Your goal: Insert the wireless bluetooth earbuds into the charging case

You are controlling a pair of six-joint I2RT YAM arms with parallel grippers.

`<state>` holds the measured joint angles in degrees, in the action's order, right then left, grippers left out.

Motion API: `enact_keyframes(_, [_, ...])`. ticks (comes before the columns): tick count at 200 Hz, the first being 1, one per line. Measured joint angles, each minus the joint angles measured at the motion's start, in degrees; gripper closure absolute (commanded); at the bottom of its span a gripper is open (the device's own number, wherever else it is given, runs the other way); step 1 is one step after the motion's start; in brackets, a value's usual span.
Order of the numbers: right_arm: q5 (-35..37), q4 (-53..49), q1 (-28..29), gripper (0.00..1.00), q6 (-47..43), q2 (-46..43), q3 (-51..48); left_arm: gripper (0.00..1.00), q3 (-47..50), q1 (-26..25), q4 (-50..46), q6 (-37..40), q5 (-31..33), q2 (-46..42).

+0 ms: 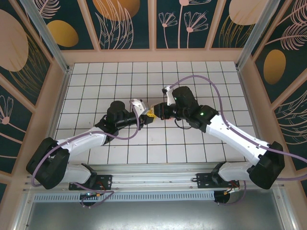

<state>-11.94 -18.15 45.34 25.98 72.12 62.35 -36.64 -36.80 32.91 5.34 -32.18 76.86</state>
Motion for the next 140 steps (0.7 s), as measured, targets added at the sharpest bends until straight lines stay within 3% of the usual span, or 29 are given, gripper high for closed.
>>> enact_keyframes(34, [0.5, 0.4, 0.3, 0.81, 2.1, -0.3, -0.7, 0.9, 0.0, 0.0, 0.5, 0.0, 0.9, -0.1])
enact_keyframes(86, [0.2, 0.7, 0.4, 0.62, -0.4, -1.7, -0.9, 0.9, 0.0, 0.0, 0.9, 0.0, -0.4, -0.1])
enact_keyframes(140, [-1.8, 1.0, -0.7, 0.62, -3.2, -2.7, -1.0, 0.89, 0.0, 0.1, 1.4, 0.0, -1.9, -0.1])
